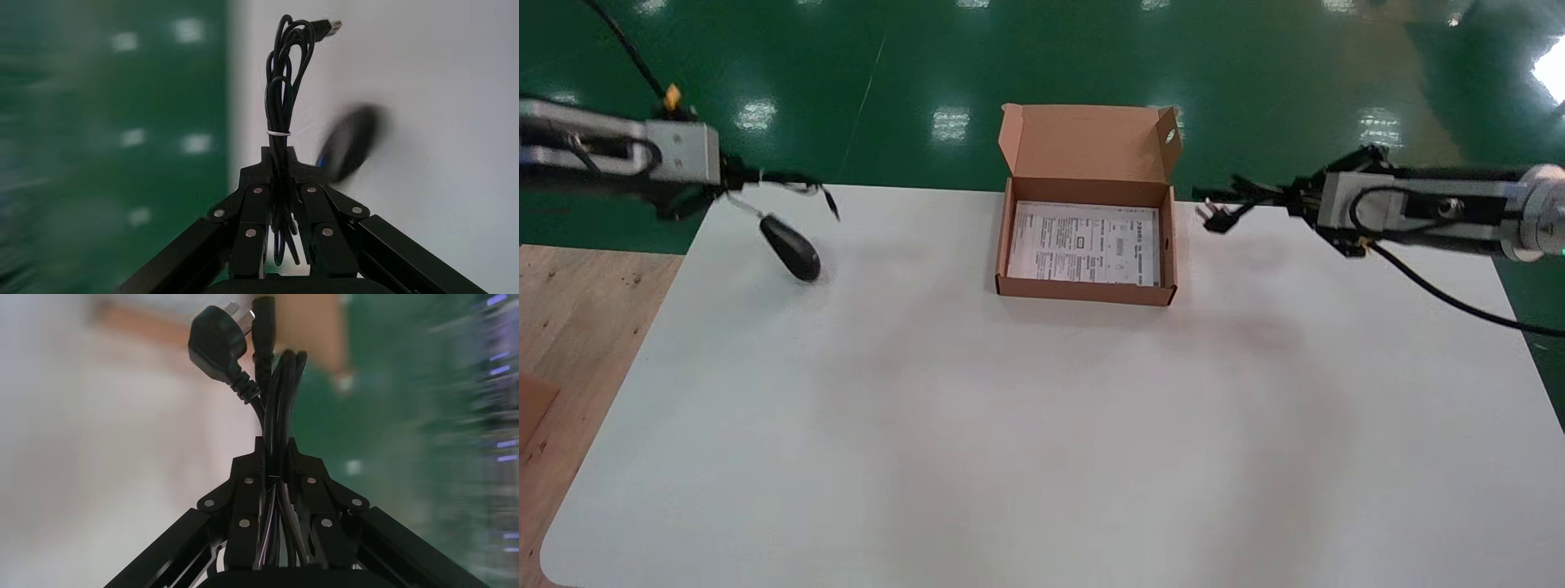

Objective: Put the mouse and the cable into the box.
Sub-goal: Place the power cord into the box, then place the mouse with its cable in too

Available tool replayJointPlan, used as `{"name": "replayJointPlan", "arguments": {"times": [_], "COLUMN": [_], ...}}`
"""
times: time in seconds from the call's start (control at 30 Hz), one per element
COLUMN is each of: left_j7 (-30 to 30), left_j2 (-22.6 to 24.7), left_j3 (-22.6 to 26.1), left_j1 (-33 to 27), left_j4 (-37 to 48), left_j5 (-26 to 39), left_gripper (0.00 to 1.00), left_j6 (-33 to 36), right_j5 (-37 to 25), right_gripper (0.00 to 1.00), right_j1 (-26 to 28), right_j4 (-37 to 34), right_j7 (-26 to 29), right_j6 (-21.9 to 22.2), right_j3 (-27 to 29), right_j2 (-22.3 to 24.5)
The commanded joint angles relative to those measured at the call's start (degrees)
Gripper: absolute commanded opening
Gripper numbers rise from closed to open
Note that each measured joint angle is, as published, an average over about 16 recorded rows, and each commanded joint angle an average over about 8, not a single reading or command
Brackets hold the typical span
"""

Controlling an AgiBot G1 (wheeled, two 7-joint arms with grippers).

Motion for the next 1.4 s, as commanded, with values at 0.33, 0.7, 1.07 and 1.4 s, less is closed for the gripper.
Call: {"name": "replayJointPlan", "arguments": {"times": [0.33,0.7,1.07,1.4], "left_j7": [7.48,15.09,18.82,20.94], "left_j2": [0.22,2.82,3.56,4.36], "left_j3": [-5.49,-6.58,-6.21,-6.05], "left_j1": [-5.18,-6.49,-7.50,-8.59], "left_j4": [-10.98,-10.97,-5.93,-2.64], "left_j5": [-7.09,-8.97,-8.47,-8.43], "left_gripper": [0.00,0.00,0.00,0.00], "left_j6": [-6.86,-6.26,-5.42,-3.50], "right_j5": [2.50,3.21,4.31,5.46], "right_gripper": [0.00,0.00,0.84,1.00], "right_j1": [-2.04,-4.44,-5.66,-5.85], "right_j4": [4.46,-0.22,-2.58,-2.18], "right_j7": [-6.10,-10.99,-10.87,-10.36], "right_j6": [12.38,14.37,11.24,11.14], "right_j3": [1.84,1.58,-0.29,-2.08], "right_j2": [-12.05,-18.31,-19.24,-19.18]}}
